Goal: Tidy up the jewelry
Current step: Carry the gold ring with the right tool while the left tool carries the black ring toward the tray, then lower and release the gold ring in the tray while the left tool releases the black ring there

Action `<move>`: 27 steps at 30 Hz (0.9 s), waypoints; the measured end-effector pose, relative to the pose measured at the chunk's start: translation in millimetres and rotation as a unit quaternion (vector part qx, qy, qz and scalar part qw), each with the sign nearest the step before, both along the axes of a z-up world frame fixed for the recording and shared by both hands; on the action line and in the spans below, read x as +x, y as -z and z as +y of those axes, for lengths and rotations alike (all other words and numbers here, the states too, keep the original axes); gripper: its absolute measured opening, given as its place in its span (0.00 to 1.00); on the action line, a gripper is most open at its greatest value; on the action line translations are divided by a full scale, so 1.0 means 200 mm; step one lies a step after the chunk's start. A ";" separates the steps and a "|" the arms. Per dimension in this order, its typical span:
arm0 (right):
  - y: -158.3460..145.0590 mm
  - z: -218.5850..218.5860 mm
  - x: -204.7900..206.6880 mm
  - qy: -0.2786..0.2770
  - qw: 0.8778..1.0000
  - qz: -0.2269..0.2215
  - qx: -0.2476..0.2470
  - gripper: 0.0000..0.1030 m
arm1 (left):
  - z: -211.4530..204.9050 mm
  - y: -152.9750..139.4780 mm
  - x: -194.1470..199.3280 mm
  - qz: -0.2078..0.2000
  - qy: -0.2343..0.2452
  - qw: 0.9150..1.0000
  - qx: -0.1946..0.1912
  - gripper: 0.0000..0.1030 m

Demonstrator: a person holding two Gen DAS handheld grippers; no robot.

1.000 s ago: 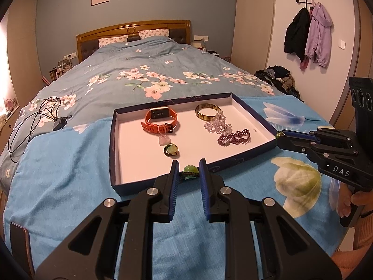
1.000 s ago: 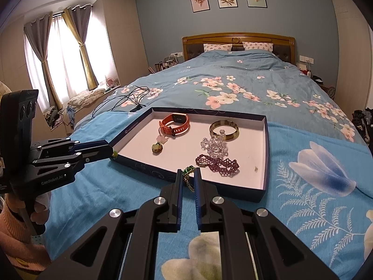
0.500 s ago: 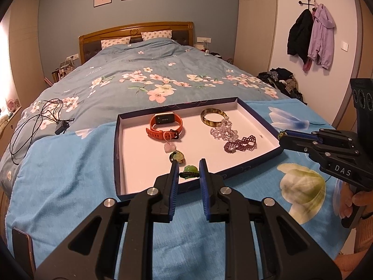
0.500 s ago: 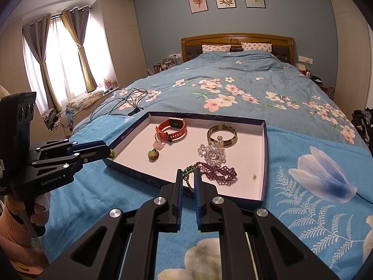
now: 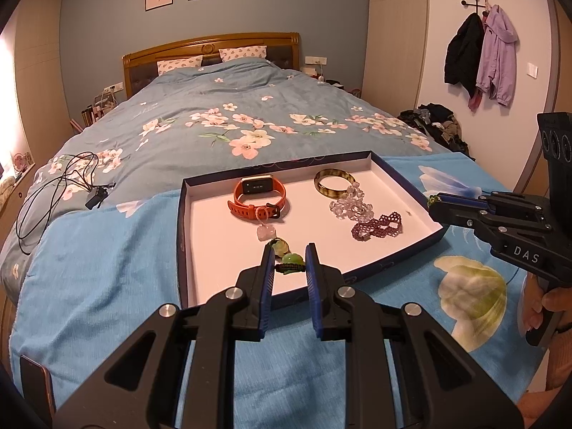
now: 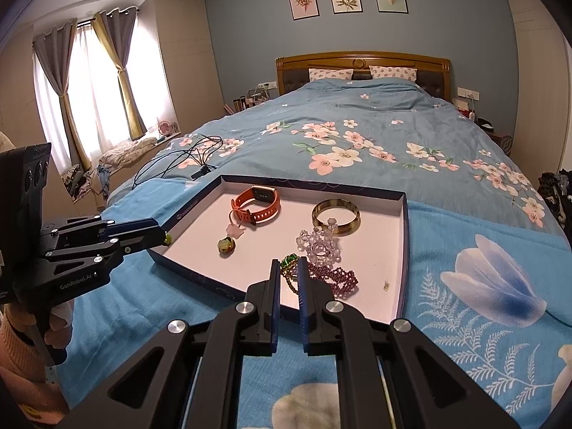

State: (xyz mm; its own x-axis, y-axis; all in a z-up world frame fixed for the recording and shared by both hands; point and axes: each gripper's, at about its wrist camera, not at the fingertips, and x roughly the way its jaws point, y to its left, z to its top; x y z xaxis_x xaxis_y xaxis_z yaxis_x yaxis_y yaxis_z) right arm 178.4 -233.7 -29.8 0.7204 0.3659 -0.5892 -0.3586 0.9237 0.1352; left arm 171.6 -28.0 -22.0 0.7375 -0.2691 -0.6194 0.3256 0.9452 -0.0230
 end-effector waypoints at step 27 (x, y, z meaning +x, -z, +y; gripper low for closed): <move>0.02 0.00 0.09 0.003 1.000 0.005 -0.005 0.07 | -0.02 0.02 0.11 0.002 -0.011 1.000 0.008 0.17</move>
State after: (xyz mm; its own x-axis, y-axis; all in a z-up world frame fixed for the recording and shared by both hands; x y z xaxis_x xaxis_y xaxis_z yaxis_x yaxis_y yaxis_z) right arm 197.3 -233.5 -34.7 0.7164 0.3555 -0.6003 -0.3521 0.9271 0.1287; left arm 193.2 -32.2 -26.7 0.7408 -0.2429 -0.6263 0.3046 0.9524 -0.0091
